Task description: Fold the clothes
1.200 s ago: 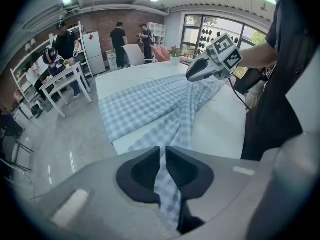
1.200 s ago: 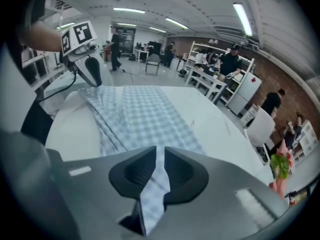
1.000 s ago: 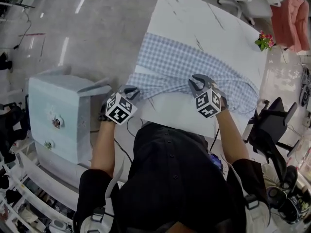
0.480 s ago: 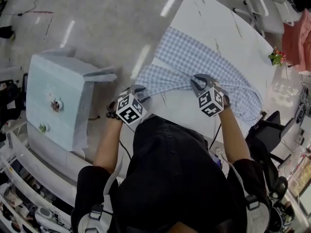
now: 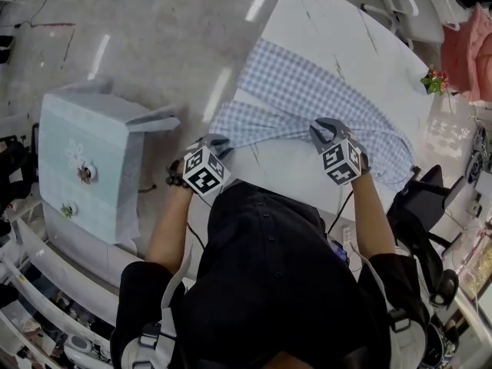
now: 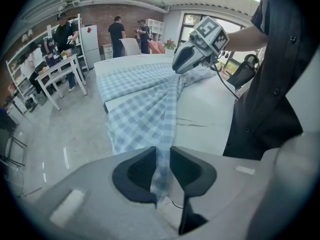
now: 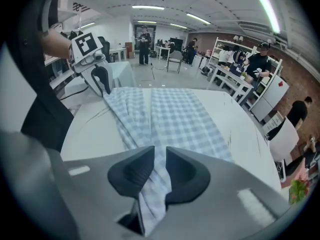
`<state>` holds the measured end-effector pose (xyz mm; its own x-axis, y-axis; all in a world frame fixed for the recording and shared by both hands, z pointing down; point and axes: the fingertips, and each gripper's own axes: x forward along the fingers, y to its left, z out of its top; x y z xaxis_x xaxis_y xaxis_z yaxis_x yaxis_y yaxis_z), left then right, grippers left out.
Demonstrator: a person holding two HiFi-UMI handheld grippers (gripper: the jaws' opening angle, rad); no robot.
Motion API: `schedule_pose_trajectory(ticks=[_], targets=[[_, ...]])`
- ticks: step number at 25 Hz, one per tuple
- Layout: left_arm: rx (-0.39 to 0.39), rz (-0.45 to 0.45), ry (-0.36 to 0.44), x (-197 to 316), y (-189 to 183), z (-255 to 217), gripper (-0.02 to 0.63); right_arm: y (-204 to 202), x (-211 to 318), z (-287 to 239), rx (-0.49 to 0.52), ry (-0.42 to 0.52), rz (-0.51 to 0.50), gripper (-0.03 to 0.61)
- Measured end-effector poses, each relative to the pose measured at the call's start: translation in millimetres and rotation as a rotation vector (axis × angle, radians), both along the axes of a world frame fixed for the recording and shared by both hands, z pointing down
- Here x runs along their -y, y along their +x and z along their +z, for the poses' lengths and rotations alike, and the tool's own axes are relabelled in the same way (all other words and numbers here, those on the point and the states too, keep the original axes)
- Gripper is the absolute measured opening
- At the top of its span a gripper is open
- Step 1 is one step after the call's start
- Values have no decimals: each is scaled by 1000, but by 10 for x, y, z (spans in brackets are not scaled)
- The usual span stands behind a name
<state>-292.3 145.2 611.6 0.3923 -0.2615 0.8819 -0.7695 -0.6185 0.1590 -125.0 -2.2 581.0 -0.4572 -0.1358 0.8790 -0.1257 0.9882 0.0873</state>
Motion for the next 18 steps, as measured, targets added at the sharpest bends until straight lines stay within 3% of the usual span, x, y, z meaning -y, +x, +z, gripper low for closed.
schedule_pose_trajectory(ticks=[6,15,18], targets=[[26,65,-7,10,-7,-21,19,239,52,11,-18,4,56,77],[-2,66,1,140,-75,-413,14,386,49,6,-41,63,-7,78],[26,57,27,233,-124,-624,14,365,68,45,-58,78,-90,97]])
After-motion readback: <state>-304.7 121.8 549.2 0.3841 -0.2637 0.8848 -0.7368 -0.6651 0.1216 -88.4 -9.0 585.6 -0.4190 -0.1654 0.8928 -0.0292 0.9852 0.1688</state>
